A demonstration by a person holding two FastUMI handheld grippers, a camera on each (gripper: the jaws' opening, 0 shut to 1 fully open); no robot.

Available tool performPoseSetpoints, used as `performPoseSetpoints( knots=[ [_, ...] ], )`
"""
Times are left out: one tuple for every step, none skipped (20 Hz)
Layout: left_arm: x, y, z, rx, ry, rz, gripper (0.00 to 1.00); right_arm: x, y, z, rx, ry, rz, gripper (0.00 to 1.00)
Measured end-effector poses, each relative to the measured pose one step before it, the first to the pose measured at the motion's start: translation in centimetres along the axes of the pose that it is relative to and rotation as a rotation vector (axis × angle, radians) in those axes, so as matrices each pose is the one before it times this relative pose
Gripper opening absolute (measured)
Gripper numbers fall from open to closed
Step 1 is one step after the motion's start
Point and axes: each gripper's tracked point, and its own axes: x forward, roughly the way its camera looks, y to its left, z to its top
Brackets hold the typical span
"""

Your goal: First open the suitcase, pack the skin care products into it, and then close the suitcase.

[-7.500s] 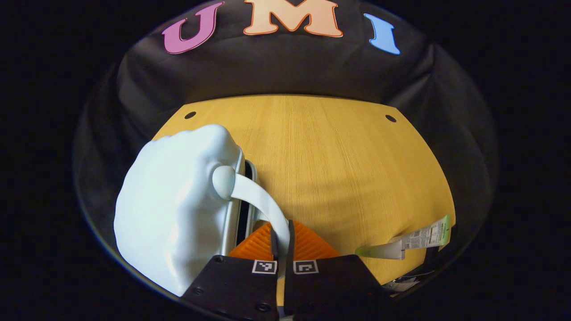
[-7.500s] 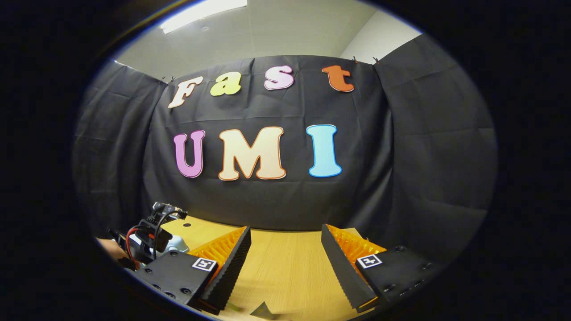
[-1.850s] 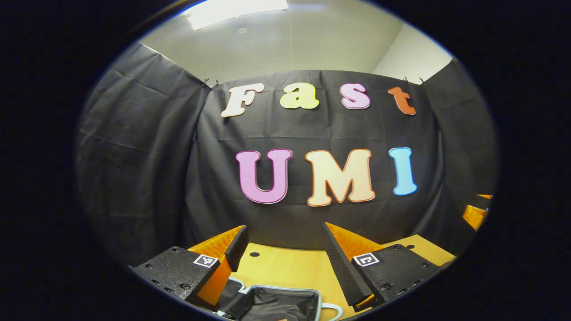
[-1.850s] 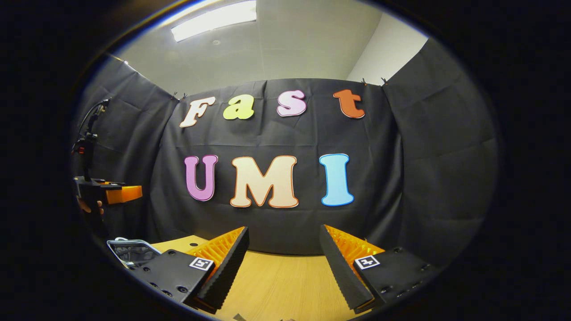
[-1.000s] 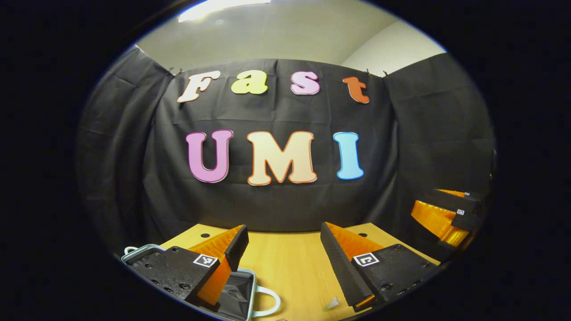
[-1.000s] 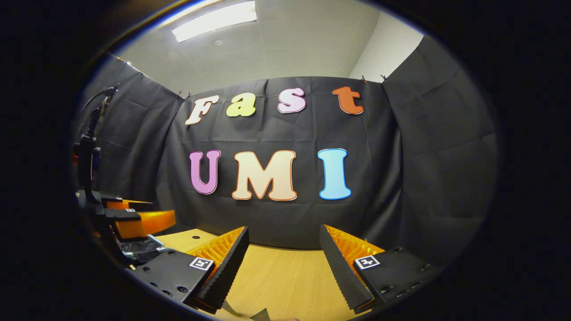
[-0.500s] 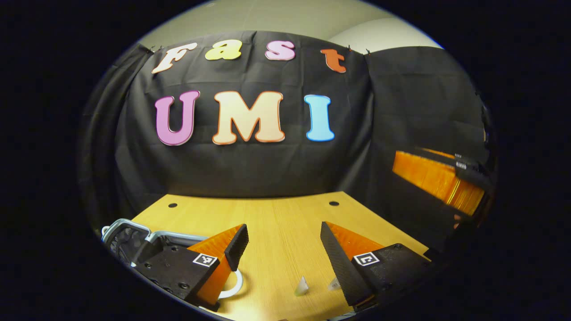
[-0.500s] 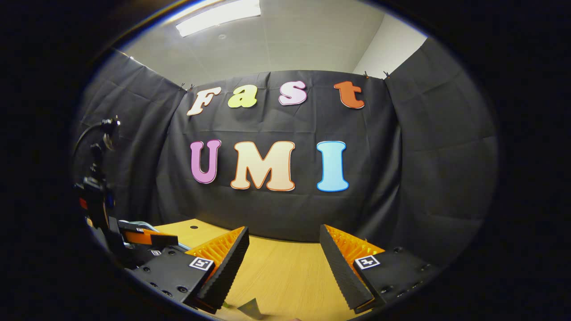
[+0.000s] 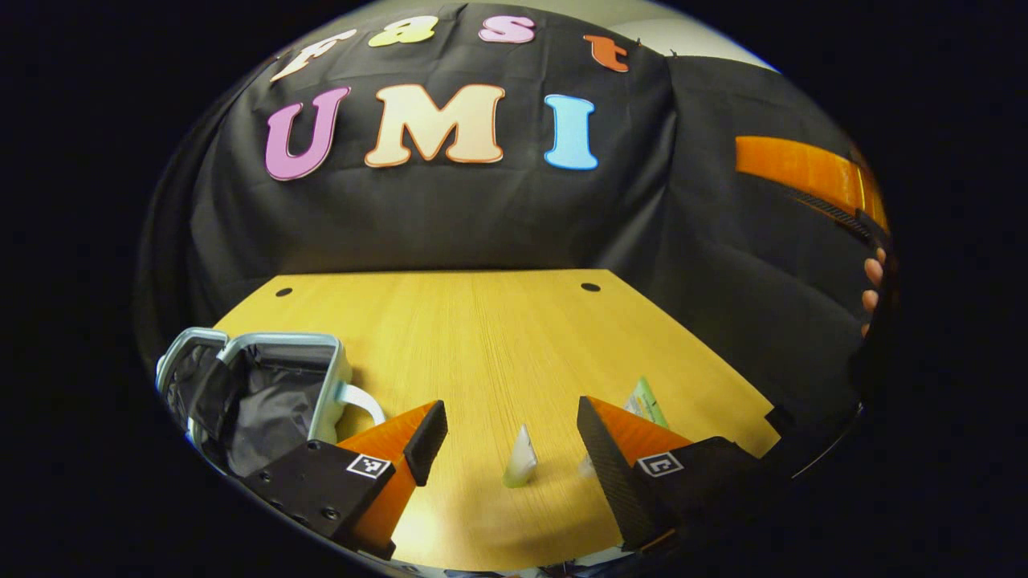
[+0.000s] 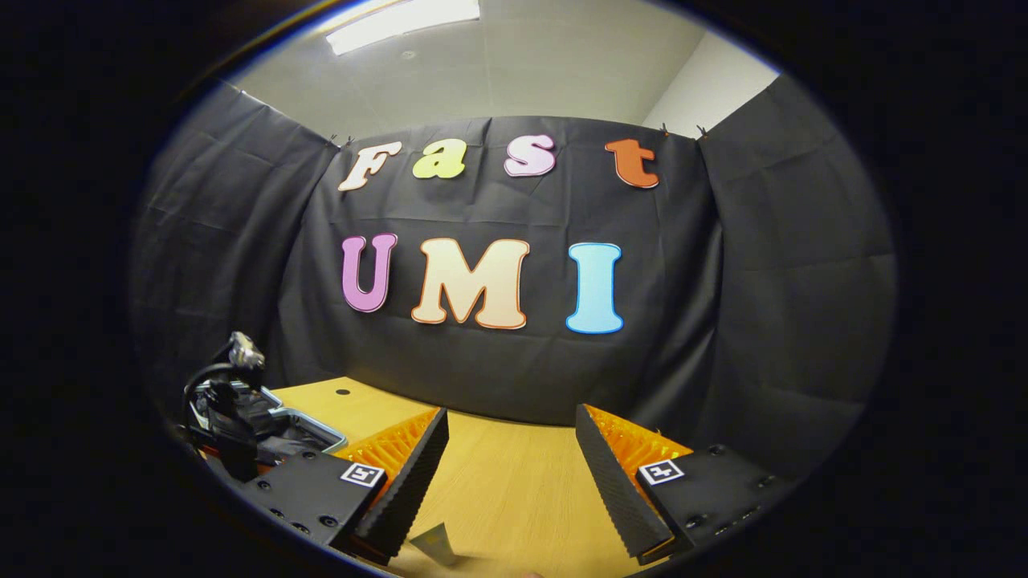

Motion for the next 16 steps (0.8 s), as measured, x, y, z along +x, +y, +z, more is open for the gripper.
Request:
performPoseSetpoints(
  knots=[
    [0.446, 0.065, -0.887, -0.00849, 0.02086, 0.00048, 0.95, -0.057, -0.051, -0.187, -0.00273, 0.0051, -0.00014, 0.99],
    [0.435, -0.01, -1.013, -0.00888, 0.02235, -0.00089, 0.95, -0.034, 0.005, -0.15, -0.00265, 0.00607, 0.00115, 0.99],
    [0.5, -0.171, -0.793, -0.01078, 0.02132, -0.00703, 0.95, -0.039, 0.072, -0.1, -0.00373, 0.00442, 0.00061, 0.99],
    [0.4, -0.24, -0.778, -0.01182, 0.01997, -0.00875, 0.95, 0.007, -0.036, -0.093, -0.00572, 0.00281, -0.00026, 0.99],
    [0.367, -0.285, -0.596, -0.00895, 0.02019, -0.00961, 0.94, -0.058, -0.006, -0.097, -0.00582, 0.00261, -0.00069, 0.99],
    [0.237, -0.139, -0.794, -0.00793, 0.01402, -0.01, 0.92, -0.043, 0.003, -0.012, -0.00475, 0.00194, -0.00027, 0.99],
    [0.427, -0.124, -0.414, -0.00681, 0.01435, -0.00372, 0.89, -0.137, -0.013, -0.098, -0.00281, 0.00182, -0.00025, 0.99],
    [0.372, 0.111, -0.706, -0.00584, 0.01505, -0.00097, 0.8, -0.075, 0.07, -0.094, -0.00178, 0.00168, 0.00118, 0.99],
    [0.316, -0.025, -0.538, -0.00461, 0.01594, 0.00147, 0.76, -0.074, 0.134, -0.173, -0.00192, 0.00301, 0.00158, 0.99],
    [0.227, 0.093, -0.547, -0.00299, 0.01543, 0.00146, 0.67, 0.02, 0.159, -0.224, -0.00242, 0.00434, 0.00246, 1.0],
    [0.325, 0.11, -0.446, -0.00332, 0.01233, 0.0042, 0.65, -0.061, 0.151, -0.283, -0.00219, 0.0055, 0.00318, 1.0],
    [0.203, 0.154, -0.42, -0.00383, 0.01183, 0.00484, 0.46, -0.013, 0.163, -0.271, -0.00172, 0.00583, 0.00363, 0.99],
    [0.313, 0.209, -0.352, -0.00236, 0.01296, 0.00762, 0.35, -0.066, 0.227, -0.252, -0.00098, 0.00493, 0.00372, 1.0],
    [0.151, 0.332, -0.246, 0.00075, 0.00443, 0.00766, 0.23, -0.005, 0.143, -0.207, -0.00019, 0.00422, 0.00402, 0.99],
    [0.359, -0.088, -0.161, -0.01066, 0.00791, -0.01436, 0.25, 0.051, 0.157, -0.361, 0.00052, 0.00496, 0.00454, 0.99],
    [-0.172, -0.447, 0.183, -0.0139, -0.00785, -0.02182, 0.21, 0.008, 0.222, -0.3, -0.00061, 0.00622, 0.00615, 0.99]
  ],
)
